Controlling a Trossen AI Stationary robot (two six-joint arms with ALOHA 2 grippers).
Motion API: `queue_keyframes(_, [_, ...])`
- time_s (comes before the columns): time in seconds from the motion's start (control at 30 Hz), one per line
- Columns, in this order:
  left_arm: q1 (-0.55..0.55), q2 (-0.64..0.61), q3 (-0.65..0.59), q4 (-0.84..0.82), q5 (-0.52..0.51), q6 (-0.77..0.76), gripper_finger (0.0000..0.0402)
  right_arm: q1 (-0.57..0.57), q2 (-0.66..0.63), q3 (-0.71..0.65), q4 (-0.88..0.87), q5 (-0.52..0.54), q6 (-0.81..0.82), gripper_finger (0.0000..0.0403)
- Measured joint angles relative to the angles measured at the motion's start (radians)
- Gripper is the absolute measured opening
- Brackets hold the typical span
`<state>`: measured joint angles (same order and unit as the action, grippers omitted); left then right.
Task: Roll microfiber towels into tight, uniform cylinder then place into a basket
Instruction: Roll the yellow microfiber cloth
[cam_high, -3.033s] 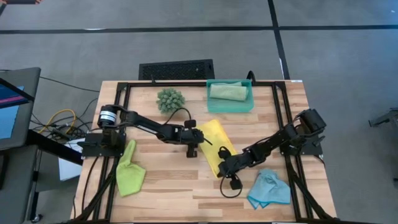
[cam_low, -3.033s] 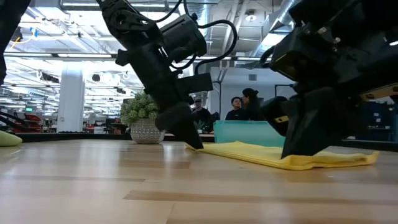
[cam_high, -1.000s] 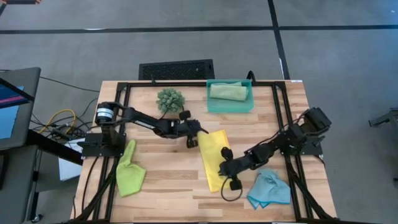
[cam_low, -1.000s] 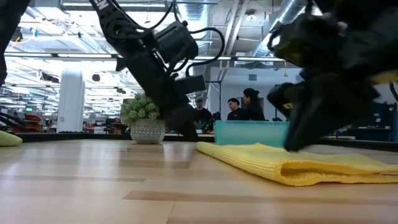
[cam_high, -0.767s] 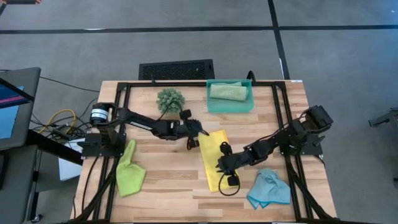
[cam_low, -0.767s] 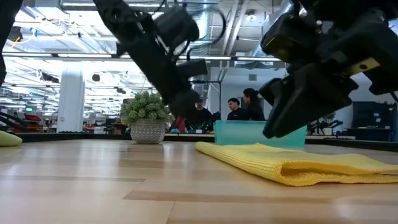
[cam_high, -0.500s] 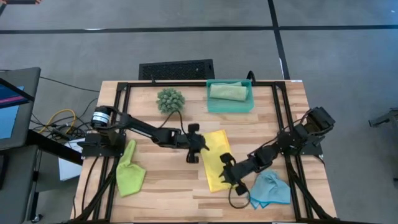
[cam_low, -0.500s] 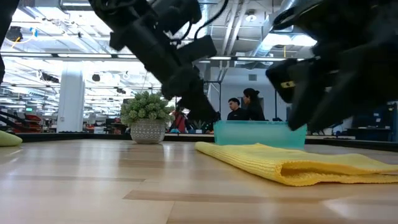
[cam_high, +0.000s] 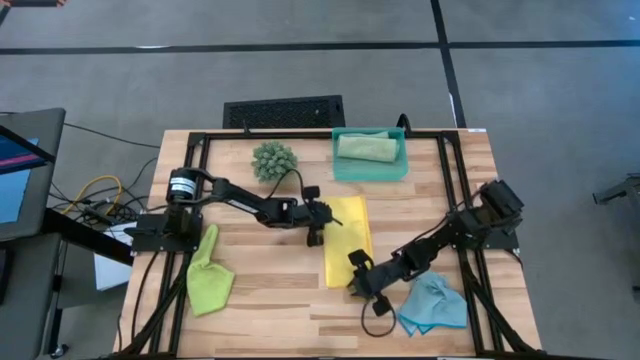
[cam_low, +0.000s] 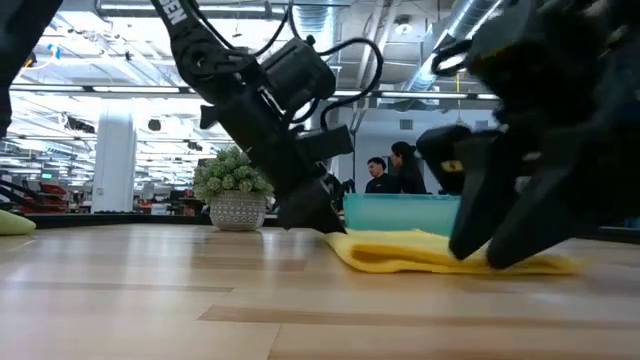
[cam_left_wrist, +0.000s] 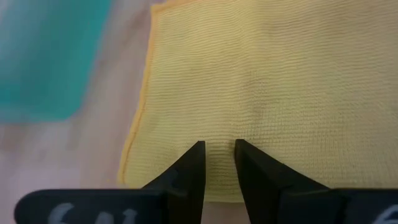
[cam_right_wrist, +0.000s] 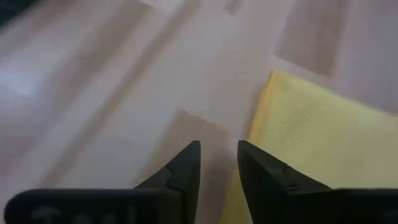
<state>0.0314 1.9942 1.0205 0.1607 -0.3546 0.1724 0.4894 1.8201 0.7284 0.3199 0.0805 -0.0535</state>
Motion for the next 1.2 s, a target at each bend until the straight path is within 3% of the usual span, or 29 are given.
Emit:
queue_keyframes(0.27, [-0.039, -0.069, -0.004, -0.044, -0.1, 0.028, 0.0081, -0.039, -0.054, 0.007, -0.116, 0.075, 0.058, 0.0187])
queue_keyframes(0.5, [-0.138, -0.124, -0.002, -0.014, -0.09, 0.05, 0.0081, -0.027, -0.05, 0.01, -0.109, 0.131, 0.022, 0.0177])
queue_keyframes(0.7, [-0.168, -0.086, -0.004, 0.035, 0.072, 0.053, 0.0081, -0.046, -0.005, 0.012, -0.115, 0.125, 0.003, 0.0149])
queue_keyframes(0.9, [-0.168, -0.029, 0.0, 0.146, 0.256, 0.094, 0.0081, -0.062, -0.005, 0.013, -0.125, 0.108, 0.011, 0.0087])
queue_keyframes(1.2, [-0.168, 0.07, 0.023, 0.204, 0.379, 0.124, 0.0081, -0.073, -0.004, 0.011, -0.145, 0.142, 0.037, 0.0008])
